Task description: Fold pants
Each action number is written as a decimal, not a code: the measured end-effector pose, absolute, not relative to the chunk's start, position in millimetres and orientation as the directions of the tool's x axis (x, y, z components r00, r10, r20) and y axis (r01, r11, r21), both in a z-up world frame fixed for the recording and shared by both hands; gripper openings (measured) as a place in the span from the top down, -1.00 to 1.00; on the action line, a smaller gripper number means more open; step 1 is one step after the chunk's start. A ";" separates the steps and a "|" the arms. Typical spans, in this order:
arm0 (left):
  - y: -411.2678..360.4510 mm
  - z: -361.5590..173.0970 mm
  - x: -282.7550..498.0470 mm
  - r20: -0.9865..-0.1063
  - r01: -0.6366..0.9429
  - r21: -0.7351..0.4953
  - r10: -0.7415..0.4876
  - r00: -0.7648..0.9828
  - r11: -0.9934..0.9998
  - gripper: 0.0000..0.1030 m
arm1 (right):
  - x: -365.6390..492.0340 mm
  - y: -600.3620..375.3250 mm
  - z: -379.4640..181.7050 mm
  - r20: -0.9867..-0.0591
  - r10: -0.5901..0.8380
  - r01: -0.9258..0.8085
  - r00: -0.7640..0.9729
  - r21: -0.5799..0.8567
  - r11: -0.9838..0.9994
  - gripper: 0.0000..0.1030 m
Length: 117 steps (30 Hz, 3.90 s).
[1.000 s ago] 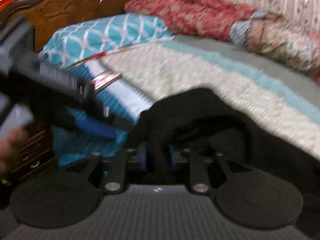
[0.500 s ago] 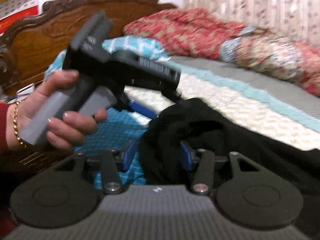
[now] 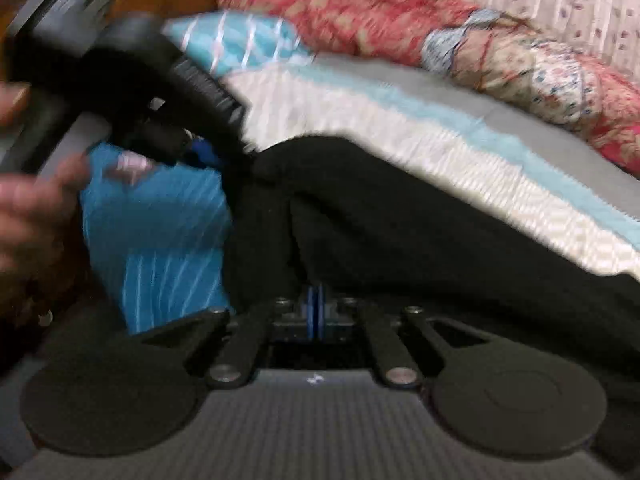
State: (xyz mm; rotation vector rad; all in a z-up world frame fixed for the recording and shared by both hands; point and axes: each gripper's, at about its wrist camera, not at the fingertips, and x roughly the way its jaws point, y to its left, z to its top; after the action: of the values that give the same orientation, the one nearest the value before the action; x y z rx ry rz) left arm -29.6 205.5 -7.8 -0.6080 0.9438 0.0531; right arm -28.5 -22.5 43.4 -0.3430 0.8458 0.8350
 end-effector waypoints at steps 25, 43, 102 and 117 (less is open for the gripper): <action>171.9 1.8 34.0 -0.776 -0.217 -0.259 -0.069 0.627 0.941 0.74 | 5.2 -106.4 76.8 -0.691 0.479 -0.429 0.540 0.264 0.864 0.23; 162.4 65.1 8.1 -0.657 -0.160 -0.356 -0.124 0.744 0.921 0.53 | 2.5 -140.5 85.9 -0.659 0.514 -0.356 0.550 0.371 0.857 0.19; 56.2 -9.6 28.1 -0.817 -0.015 -0.185 -0.146 0.558 0.983 0.27 | -58.6 -386.0 71.1 -0.676 0.153 0.295 0.721 0.500 0.814 0.17; 48.5 -8.9 31.0 -0.823 -0.002 -0.180 -0.150 0.548 0.984 -0.10 | -63.9 -400.1 65.9 -0.694 0.143 0.334 0.705 0.504 0.796 0.17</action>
State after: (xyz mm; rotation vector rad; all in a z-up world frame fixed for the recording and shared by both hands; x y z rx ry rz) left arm 31.0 48.5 -8.9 -0.1675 0.9884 -0.0878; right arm -63.9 -400.1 65.9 0.6577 0.7948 -0.1151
